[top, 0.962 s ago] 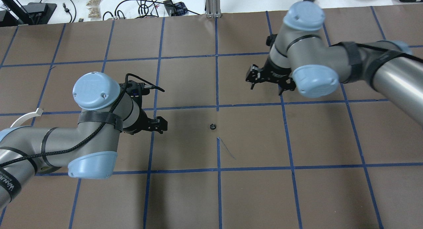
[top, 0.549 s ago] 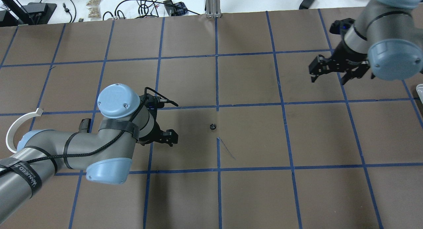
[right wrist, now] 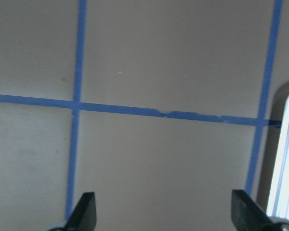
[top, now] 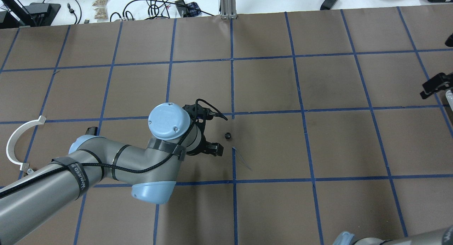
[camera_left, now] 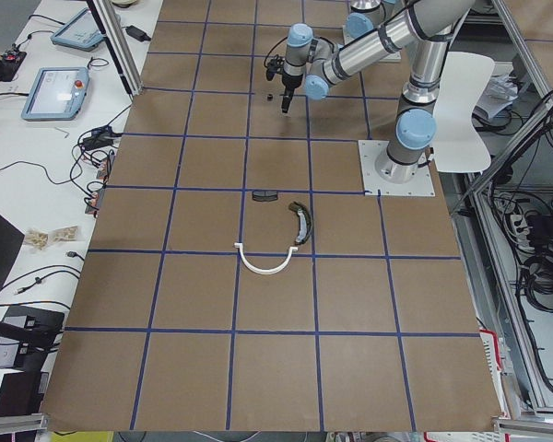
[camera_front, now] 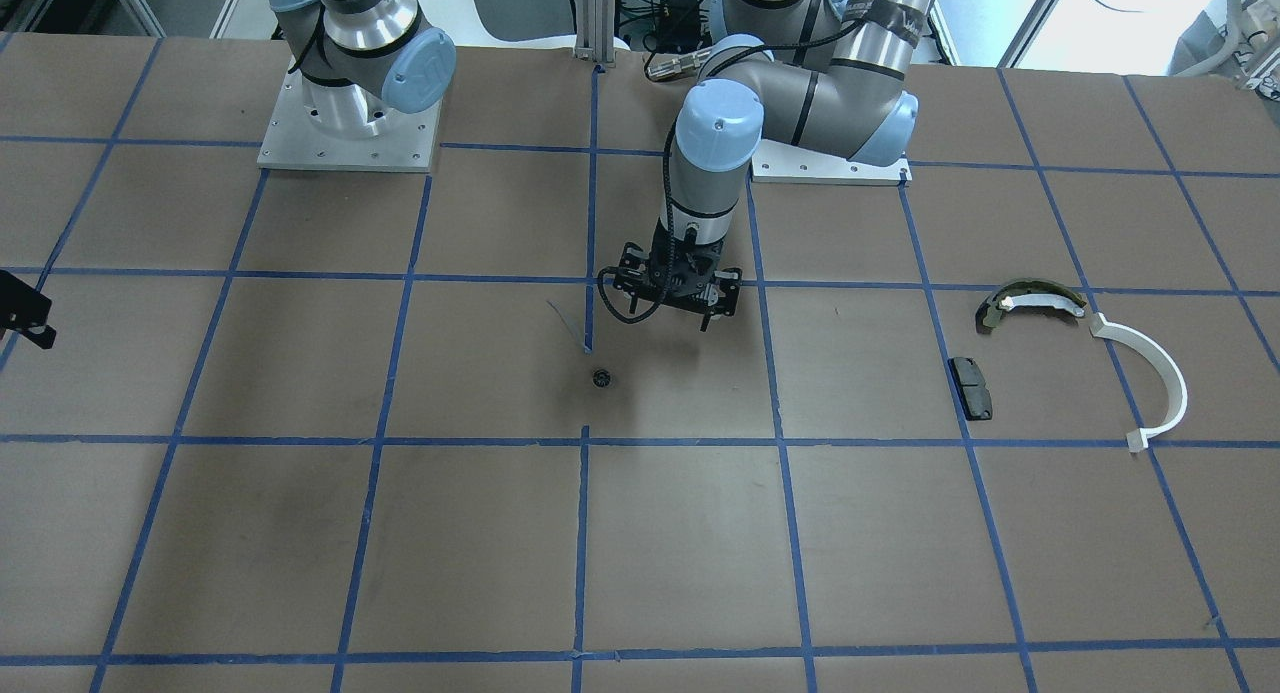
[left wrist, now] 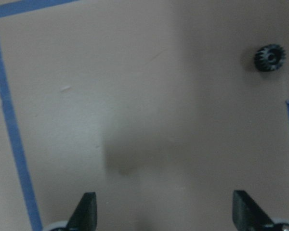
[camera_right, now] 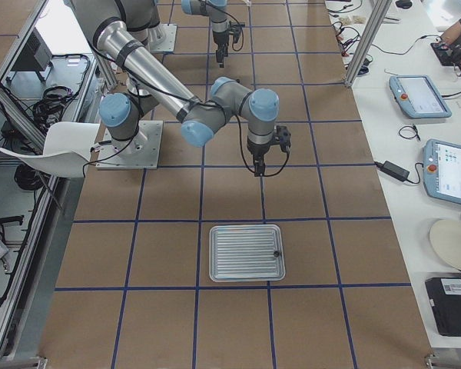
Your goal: Place bearing gear from tray to pile
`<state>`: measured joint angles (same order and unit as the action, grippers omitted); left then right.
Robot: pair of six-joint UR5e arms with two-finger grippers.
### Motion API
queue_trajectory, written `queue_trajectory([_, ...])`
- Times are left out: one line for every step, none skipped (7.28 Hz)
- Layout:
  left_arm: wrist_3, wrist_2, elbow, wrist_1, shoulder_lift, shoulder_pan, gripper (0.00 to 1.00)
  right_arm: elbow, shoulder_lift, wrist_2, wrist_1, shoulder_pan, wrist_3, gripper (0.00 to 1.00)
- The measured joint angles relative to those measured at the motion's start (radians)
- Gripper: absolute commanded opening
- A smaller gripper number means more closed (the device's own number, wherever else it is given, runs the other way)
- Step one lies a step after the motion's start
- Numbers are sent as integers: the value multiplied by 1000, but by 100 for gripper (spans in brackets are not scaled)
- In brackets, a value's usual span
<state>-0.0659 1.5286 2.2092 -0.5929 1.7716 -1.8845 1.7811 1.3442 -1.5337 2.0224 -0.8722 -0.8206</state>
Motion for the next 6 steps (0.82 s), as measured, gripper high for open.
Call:
queue_trajectory([-33, -6, -42, 29, 49, -16, 100, -35, -60, 0, 45, 57, -101, 93])
queue_trajectory([-90, -5, -79, 39, 88, -31, 100, -101, -137, -1, 74, 96, -182, 90])
queue_trajectory([-125, -3, -97, 43, 115, -41, 100, -179, -216, -1, 86, 118, -241, 88])
queue_trajectory([-140, -4, -105, 47, 133, -48, 100, -254, -290, -2, 91, 133, -287, 85])
queue_trajectory([-145, -6, -109, 50, 146, -55, 92, -310, -347, -2, 92, 147, -321, 81])
queue_trajectory([-145, -6, -111, 54, 153, -65, 91, -347, -385, 0, 93, 163, -342, 74])
